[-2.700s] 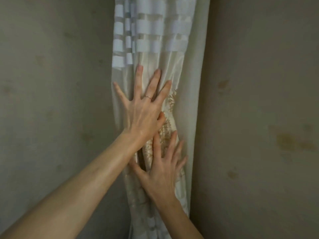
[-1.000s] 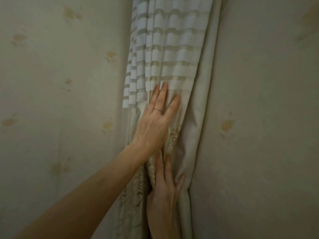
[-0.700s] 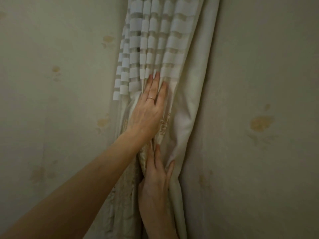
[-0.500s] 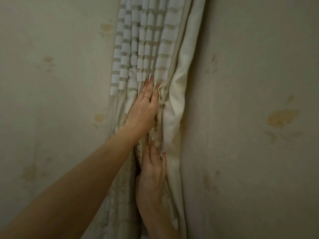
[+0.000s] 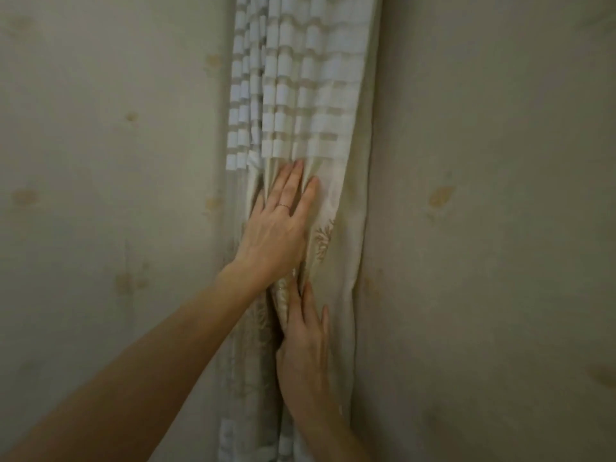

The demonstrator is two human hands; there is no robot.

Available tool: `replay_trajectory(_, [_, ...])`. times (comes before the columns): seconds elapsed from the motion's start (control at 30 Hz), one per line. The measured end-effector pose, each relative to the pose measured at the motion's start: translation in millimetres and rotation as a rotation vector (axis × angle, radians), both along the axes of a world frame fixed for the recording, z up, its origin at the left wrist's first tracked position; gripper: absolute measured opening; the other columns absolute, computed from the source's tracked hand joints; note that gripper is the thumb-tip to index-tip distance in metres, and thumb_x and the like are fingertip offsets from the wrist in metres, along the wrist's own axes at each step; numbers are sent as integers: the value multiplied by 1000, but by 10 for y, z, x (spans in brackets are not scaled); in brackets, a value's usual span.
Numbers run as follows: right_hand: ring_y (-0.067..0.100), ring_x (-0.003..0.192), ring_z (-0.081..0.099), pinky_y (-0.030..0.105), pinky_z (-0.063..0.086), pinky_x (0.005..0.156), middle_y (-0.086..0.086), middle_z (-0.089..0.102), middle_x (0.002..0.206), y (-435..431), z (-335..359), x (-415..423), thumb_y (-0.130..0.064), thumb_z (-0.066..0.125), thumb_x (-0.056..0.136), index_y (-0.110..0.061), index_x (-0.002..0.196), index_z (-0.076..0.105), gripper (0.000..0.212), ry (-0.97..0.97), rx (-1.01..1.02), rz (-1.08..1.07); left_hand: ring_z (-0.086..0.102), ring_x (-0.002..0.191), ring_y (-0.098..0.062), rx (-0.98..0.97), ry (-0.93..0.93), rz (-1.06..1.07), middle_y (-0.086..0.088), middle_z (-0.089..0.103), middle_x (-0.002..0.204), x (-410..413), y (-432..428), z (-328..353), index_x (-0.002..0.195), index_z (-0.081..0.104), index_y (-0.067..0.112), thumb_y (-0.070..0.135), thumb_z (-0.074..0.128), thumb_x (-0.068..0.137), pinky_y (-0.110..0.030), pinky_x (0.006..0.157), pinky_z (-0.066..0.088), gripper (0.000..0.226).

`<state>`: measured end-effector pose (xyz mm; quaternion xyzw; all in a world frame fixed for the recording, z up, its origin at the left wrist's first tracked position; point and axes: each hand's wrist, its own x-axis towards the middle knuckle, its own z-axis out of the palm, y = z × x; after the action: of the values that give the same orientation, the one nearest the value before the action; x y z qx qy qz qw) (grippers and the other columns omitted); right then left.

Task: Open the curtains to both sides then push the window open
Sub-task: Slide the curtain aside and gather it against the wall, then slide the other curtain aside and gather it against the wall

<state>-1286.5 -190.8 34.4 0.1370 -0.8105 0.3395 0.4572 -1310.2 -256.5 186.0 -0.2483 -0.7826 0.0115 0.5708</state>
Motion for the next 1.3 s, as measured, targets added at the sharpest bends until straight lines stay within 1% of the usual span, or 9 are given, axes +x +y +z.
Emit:
replay_trajectory(0.17, [28,147,19,56,9,117,16,18,159,112,-72,693,9,53,77,-20,153,17,90,-115,21,-15,2,149,-31,-26,-33,3,-15,10,161,706,36,-188,150,24,17,8,60,79,-62,111,24,81])
replay_trajectory(0.27, [29,149,5,58,5,117,12,3,162,197,-62,1230,-12,58,84,-28,154,3,91,-193,69,-31,1,149,-32,-25,-56,-20,-15,11,161,1131,57,-297,149,28,19,9,61,78,-65,112,20,79])
replay_trajectory(0.37, [24,149,-4,55,4,118,5,-5,163,303,-30,1831,-26,56,88,-35,152,-3,88,-155,50,-63,1,149,-33,-21,-117,-56,-15,11,161,1523,69,-430,148,30,19,9,60,77,-67,110,21,78])
replay_trajectory(0.53, [21,149,4,53,14,118,2,6,162,470,-8,2881,-28,47,83,-32,152,11,78,-75,-18,-170,5,148,-36,-2,-207,-126,-14,12,161,1992,72,-752,147,33,21,6,68,75,-71,106,23,82])
replay_trajectory(0.67, [19,142,24,38,26,117,1,24,155,642,20,3522,-16,54,84,-30,147,25,71,36,-69,-235,19,144,-40,125,-361,-249,-18,17,159,2398,191,-1047,147,33,21,10,72,73,-71,104,27,84])
replay_trajectory(0.8, [16,125,47,13,30,107,3,46,136,839,78,4200,-3,59,81,-17,137,45,60,153,-91,-326,50,120,-40,258,-357,-568,-23,42,141,3150,437,-1191,137,43,10,8,61,75,-54,98,44,65])
replay_trajectory(0.9, [13,111,56,19,43,96,2,53,124,1002,90,4764,2,61,81,-15,132,52,54,167,-107,-393,65,89,-32,345,-432,-801,-14,57,120,3701,618,-1170,130,51,13,7,59,82,-49,83,53,49])
replay_trajectory(1.1, [3,85,56,11,44,81,-2,62,101,1544,67,6349,-2,59,86,-14,118,62,35,232,-102,-661,64,56,-24,349,-457,-1047,1,68,70,5239,1251,-1135,98,64,21,22,55,85,-39,61,52,15])
replay_trajectory(1.3, [-1,77,58,6,41,70,-6,65,86,2073,-82,8309,0,57,86,-18,107,67,29,238,-89,-1006,56,48,-13,316,-549,-1363,12,55,54,7084,2229,-1166,88,67,22,26,53,87,-28,57,42,14])
